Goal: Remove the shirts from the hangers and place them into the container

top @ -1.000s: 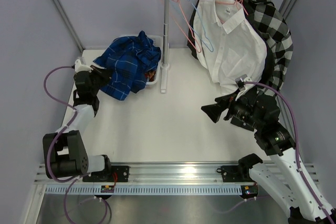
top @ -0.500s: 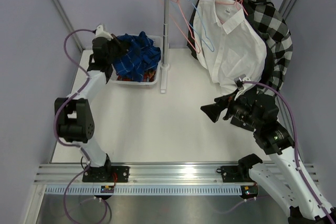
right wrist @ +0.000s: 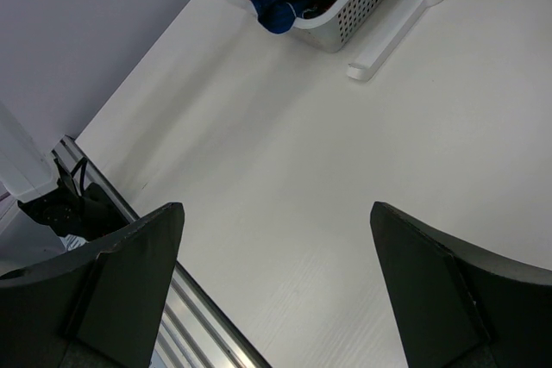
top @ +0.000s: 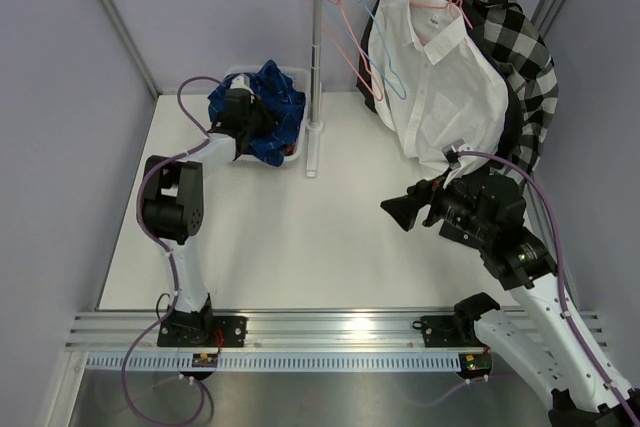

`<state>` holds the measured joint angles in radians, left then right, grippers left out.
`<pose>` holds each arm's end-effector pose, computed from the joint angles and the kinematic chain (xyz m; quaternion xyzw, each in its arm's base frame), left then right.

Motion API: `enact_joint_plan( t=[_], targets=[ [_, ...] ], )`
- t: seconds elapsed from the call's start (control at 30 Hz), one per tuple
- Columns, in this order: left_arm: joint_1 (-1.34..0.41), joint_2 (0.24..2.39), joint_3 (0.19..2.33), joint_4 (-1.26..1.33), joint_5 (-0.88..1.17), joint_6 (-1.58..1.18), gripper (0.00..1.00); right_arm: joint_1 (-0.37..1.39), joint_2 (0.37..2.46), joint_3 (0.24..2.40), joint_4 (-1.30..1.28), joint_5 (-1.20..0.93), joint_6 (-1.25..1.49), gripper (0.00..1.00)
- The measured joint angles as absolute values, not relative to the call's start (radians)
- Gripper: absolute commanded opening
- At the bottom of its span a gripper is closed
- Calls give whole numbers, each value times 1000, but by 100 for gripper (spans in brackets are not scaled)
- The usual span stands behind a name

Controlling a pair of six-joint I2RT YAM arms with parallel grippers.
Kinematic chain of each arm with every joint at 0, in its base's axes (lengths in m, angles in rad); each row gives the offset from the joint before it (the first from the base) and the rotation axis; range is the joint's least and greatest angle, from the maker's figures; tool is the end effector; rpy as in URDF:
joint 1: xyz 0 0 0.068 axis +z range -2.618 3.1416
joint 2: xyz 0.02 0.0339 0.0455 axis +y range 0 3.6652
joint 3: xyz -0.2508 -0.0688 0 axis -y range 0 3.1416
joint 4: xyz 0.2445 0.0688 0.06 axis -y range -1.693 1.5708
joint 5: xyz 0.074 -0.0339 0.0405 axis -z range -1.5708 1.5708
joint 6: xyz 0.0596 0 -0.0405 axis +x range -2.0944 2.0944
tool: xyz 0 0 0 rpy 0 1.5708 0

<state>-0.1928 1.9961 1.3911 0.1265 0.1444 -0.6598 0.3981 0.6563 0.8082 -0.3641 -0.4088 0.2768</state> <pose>0.4663 -0.0998 0.1910 -0.1608 0.8378 -0.2703 0.4462 0.1565 0.0915 0.3357 -0.1735 0.7527 0.3527 0.5282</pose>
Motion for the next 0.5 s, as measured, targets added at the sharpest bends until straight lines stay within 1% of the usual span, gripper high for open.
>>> enact_joint_plan(
  t=[0.2,0.5],
  targets=[
    [-218,1996,1395,89,73,-649,0,398,661,808,-364,-409,277,99],
    [-234,2061,1496,-19,39,-604,0,398,661,807,-364,-409,277,99]
  ],
)
